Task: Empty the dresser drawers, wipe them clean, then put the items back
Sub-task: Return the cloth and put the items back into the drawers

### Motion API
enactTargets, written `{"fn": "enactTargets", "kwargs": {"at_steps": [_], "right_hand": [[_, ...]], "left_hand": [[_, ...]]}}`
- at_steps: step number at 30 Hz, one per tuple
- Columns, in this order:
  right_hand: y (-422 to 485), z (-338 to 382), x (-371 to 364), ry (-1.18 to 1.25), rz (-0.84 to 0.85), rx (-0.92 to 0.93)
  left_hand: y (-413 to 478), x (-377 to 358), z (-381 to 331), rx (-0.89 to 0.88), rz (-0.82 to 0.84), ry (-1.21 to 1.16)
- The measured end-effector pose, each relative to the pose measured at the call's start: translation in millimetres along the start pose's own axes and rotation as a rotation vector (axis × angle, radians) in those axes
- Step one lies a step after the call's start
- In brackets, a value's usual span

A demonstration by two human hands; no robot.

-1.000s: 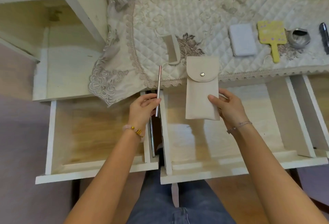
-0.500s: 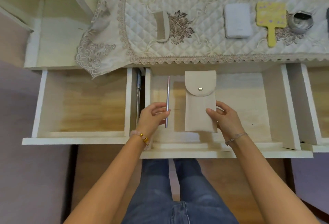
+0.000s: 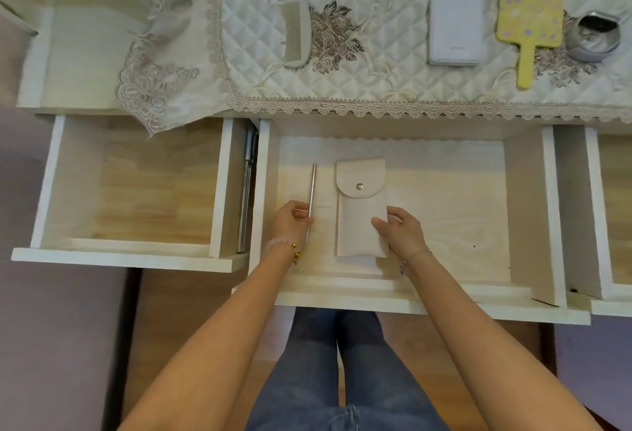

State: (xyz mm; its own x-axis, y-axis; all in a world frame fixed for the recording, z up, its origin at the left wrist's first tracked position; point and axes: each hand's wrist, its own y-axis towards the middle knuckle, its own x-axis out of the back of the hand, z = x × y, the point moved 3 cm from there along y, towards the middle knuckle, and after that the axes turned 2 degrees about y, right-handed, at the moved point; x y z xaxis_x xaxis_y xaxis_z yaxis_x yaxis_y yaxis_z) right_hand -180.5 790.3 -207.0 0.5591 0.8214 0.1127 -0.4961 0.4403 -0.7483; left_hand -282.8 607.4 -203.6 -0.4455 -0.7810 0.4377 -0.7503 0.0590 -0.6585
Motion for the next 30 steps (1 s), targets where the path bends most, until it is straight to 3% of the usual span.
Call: {"fn": "enactTargets", "kwargs": {"at_steps": [6, 11, 22, 26, 30], "right_hand": [[9.3, -4.5, -10.1, -0.022, 0.013, -0.029], [12.2, -3.0, -13.4, -0.180, -0.035, -0.031], [4.9, -1.2, -10.8, -0.359, -0.143, 0.115], [-7.4, 11.8, -4.4, -0.436, -0.109, 0.242], [-31.3, 35.8, 8.2, -0.585, -0.118, 0.446]], "left_hand": [[8.7, -0.5, 6.8, 0.015, -0.053, 0.054], [9.6, -2.2, 16.7, 0.046, -0.051, 0.068], [1.8, -1.1, 18.3, 0.025, -0.070, 0.129], [-11.3, 7.8, 4.4, -0.089, -0.039, 0.239], [-38.3, 22.8, -16.7, -0.386, -0.057, 0.500]]}}
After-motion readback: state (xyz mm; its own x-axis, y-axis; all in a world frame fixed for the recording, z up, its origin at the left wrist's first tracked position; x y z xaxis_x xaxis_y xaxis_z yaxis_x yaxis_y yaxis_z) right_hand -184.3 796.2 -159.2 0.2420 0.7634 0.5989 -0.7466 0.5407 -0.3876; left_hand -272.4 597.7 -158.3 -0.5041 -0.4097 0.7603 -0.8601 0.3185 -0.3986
